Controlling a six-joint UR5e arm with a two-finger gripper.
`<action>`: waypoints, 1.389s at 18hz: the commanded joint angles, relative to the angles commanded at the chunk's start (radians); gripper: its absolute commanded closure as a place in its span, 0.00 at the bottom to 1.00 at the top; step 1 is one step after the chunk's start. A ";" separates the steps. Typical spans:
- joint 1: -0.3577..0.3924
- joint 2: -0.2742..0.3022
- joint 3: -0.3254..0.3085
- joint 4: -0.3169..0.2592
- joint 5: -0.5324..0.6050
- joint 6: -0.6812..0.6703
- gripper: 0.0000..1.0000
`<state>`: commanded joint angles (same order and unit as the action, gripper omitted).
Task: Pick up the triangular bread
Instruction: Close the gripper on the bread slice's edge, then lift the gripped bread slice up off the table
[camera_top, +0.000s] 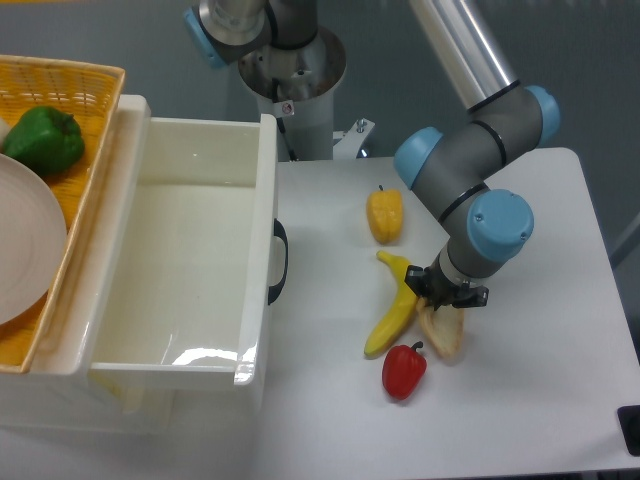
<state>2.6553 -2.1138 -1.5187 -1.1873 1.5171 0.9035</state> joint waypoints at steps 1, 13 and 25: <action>0.003 0.000 0.005 -0.002 -0.002 0.000 1.00; 0.025 0.072 0.057 -0.015 -0.048 0.080 1.00; 0.058 0.233 0.035 -0.213 -0.044 0.206 1.00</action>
<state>2.7136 -1.8808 -1.4833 -1.4004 1.4726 1.1091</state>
